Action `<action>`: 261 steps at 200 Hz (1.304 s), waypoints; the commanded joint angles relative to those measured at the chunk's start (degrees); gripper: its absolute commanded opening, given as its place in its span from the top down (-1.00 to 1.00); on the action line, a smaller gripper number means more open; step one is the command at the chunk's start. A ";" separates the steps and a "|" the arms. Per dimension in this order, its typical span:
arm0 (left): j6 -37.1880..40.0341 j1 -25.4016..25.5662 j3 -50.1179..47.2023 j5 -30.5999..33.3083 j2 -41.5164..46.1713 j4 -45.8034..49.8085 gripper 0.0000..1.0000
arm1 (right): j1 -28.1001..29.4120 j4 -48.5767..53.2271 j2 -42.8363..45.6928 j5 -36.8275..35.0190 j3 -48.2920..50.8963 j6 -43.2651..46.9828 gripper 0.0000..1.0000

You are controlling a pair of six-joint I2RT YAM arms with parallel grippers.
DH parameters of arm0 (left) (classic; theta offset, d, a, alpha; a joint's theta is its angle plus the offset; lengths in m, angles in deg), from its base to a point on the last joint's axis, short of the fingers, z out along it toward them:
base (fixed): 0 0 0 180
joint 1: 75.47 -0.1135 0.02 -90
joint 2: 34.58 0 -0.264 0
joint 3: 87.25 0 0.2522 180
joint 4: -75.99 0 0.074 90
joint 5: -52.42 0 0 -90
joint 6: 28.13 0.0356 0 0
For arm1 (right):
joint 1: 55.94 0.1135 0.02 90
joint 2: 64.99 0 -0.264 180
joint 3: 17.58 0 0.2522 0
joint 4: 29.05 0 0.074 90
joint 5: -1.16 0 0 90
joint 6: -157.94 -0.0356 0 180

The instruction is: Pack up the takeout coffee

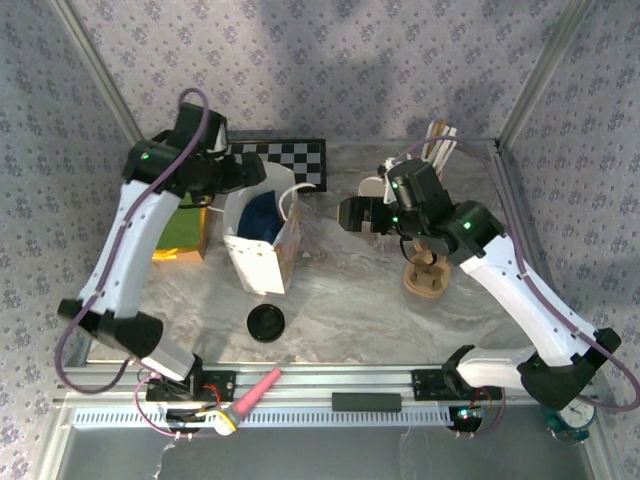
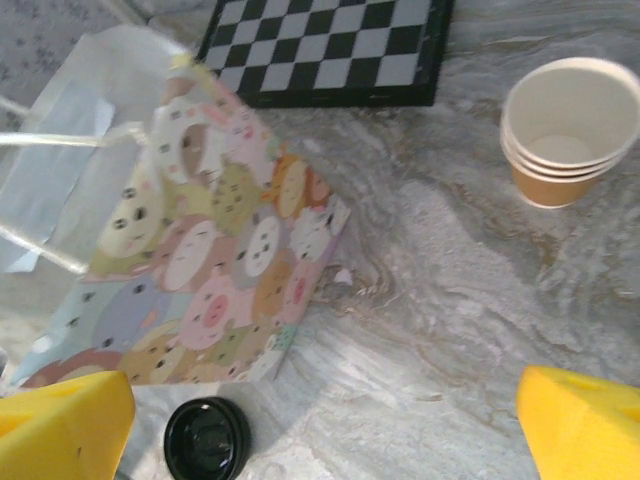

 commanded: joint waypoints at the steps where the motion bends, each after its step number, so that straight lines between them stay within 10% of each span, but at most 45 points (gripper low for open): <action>1: 0.19 -2.78 -3.79 4.82 9.42 -6.55 -1.00 | -3.98 2.66 3.08 -2.83 1.91 -0.18 -1.00; 129: 5.99 -19.66 -72.88 30.66 36.42 -46.62 -0.99 | -34.06 -22.67 10.67 -23.30 38.56 15.05 -1.00; 261: 24.88 -24.79 -89.48 14.59 7.58 -108.79 -0.99 | -41.75 -77.31 -9.00 -14.86 57.55 30.08 -1.00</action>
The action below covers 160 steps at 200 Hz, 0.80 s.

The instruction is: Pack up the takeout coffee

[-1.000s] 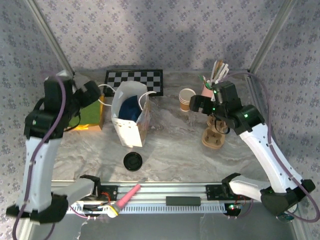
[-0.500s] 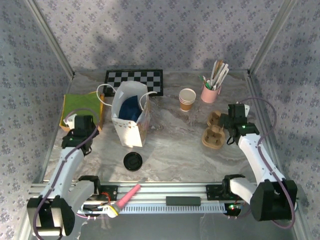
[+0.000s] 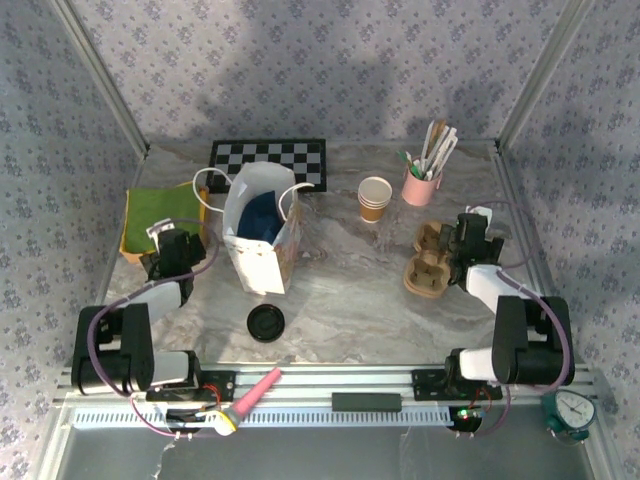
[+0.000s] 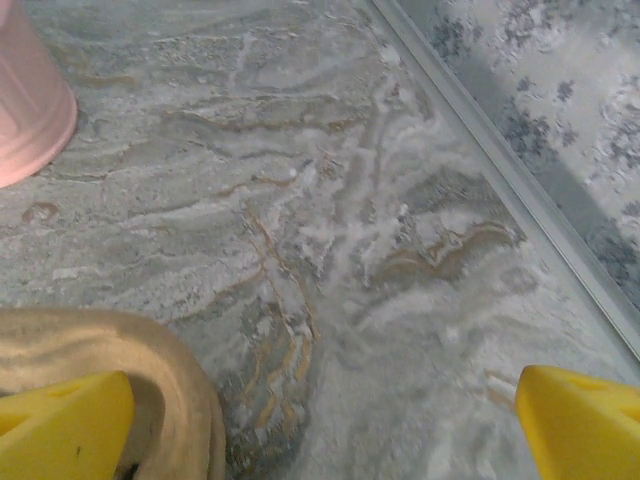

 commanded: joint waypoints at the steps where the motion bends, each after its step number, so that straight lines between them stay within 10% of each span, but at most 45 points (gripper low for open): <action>1: 3.90 -0.81 -0.15 -6.33 -3.05 -14.43 -0.99 | -1.06 -12.79 -2.04 5.00 2.88 5.03 -1.00; 46: 9.05 1.30 -3.84 -12.74 -13.44 -33.40 -1.00 | -3.42 -13.10 2.52 14.05 6.44 3.94 -1.00; 160: 9.23 1.46 -0.63 -13.44 -12.22 -24.88 -0.99 | 1.57 -30.93 -9.54 15.08 8.11 6.74 -1.00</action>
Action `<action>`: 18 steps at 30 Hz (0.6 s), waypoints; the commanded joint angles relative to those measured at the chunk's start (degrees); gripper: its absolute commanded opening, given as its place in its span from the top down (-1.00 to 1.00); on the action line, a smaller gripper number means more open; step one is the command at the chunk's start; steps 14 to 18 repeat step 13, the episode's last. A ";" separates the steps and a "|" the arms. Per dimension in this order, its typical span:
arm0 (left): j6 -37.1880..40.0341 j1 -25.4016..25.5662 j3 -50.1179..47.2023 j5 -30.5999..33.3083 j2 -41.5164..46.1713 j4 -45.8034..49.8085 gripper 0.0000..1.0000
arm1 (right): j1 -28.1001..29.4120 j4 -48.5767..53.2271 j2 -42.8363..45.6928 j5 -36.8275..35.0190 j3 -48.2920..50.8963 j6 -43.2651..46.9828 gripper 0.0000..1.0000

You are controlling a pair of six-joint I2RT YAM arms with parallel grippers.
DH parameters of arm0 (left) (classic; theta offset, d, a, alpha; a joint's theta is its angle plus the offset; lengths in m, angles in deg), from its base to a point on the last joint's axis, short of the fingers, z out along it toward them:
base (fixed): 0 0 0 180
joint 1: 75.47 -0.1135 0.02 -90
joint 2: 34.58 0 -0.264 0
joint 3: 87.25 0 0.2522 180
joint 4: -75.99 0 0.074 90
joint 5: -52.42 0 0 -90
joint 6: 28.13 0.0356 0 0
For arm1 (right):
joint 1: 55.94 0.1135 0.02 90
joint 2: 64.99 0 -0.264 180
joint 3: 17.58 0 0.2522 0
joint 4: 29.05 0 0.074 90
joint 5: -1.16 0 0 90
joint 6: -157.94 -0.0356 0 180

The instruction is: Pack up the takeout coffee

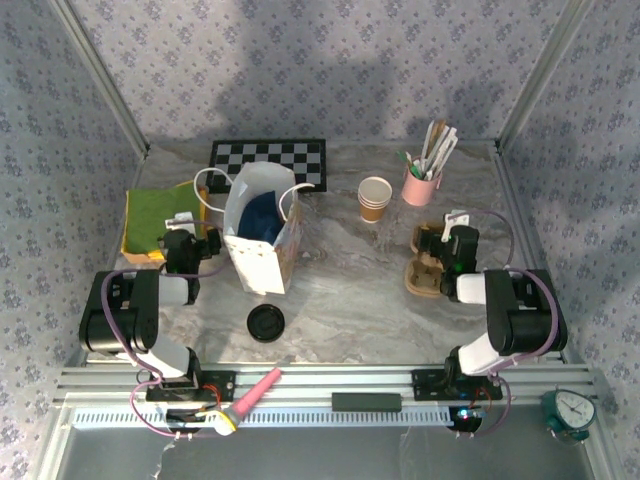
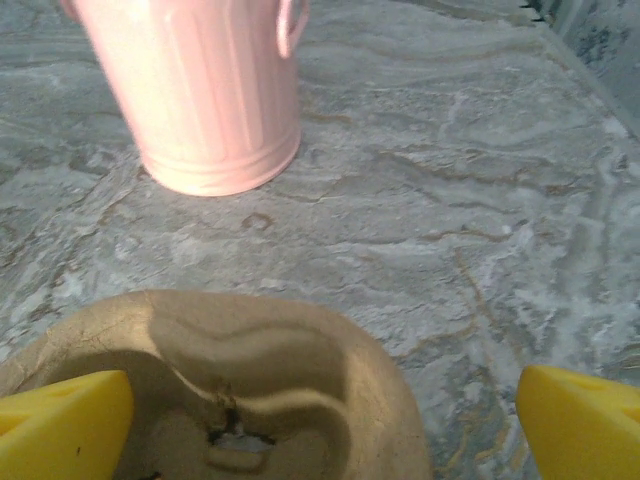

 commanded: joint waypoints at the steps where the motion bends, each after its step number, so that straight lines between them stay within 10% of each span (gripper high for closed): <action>1: 0.75 0.19 1.40 -0.91 -0.28 -1.40 -0.99 | -0.38 -2.63 -0.19 0.19 0.03 1.60 -1.00; 18: 1.09 0.54 1.66 -0.54 -0.30 -1.05 -0.99 | -0.67 -2.02 -0.25 1.25 -0.26 1.65 -1.00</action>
